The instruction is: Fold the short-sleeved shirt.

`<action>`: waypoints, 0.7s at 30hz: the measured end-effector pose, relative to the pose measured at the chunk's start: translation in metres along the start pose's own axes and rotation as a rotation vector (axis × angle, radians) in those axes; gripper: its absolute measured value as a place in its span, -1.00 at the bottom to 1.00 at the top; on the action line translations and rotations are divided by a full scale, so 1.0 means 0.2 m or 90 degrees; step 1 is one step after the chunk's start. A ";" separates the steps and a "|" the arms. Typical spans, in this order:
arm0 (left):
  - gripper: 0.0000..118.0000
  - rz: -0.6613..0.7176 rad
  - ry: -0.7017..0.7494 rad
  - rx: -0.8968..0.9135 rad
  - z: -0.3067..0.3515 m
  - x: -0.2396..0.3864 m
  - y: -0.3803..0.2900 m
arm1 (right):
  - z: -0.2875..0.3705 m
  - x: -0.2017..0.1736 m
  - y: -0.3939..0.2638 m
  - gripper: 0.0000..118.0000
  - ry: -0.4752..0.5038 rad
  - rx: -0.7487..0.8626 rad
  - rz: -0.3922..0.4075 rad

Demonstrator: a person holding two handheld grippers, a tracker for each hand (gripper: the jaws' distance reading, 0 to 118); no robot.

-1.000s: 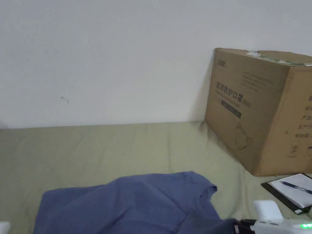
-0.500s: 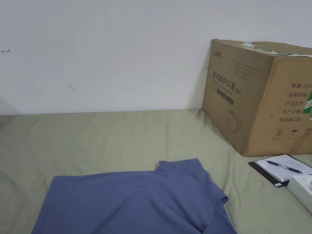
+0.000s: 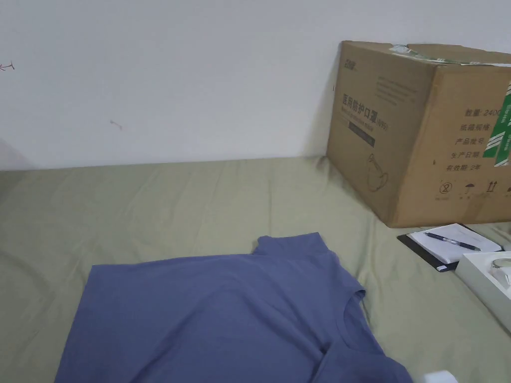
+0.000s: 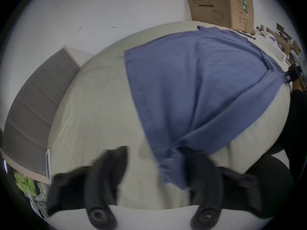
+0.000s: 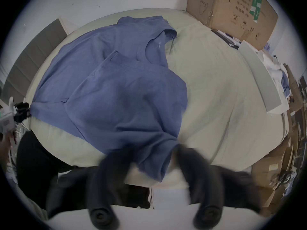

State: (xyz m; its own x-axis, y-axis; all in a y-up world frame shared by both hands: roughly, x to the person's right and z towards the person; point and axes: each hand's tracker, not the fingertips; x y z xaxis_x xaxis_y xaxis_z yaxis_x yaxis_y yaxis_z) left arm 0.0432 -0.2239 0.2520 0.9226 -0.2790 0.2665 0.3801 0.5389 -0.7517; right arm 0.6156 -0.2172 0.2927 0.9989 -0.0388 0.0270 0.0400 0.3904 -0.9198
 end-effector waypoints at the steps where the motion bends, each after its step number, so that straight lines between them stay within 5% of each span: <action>1: 0.55 0.034 -0.025 0.002 0.03 -0.04 0.02 | 0.01 -0.01 0.00 0.78 -0.012 -0.019 -0.012; 2: 0.76 0.080 -0.099 0.014 0.07 -0.09 0.03 | 0.05 -0.01 -0.01 1.00 -0.008 -0.014 -0.015; 4: 0.85 0.160 -0.179 0.044 0.19 -0.17 0.04 | 0.17 -0.02 -0.01 0.84 0.003 0.047 -0.021; 13: 0.83 0.281 -0.161 0.226 0.70 -0.16 0.07 | 0.73 -0.28 -0.01 0.84 0.078 0.335 -0.034; 15: 0.51 0.307 -0.159 0.284 0.76 -0.14 0.02 | 0.81 -0.34 -0.05 0.52 0.118 0.421 -0.066; 17: -0.76 0.327 -0.134 0.328 0.82 -0.10 -0.03 | 0.85 -0.39 -0.09 -0.67 0.139 0.474 -0.088; 18: -1.00 0.331 -0.105 0.334 0.84 -0.08 -0.04 | 0.85 -0.41 -0.10 -1.00 0.137 0.488 -0.095; 21: -1.00 0.324 -0.092 0.330 0.84 -0.08 -0.10 | 0.90 -0.44 -0.10 -1.00 0.141 0.511 -0.098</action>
State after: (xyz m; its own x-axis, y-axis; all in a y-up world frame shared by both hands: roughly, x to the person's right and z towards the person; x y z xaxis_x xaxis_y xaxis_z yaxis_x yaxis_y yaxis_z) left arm 0.0328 -0.0966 0.3635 0.9788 0.1945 0.0646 -0.1483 0.8896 -0.4320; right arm 0.5313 -0.0551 0.3795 0.9559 -0.2927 -0.0252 0.2653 0.8971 -0.3534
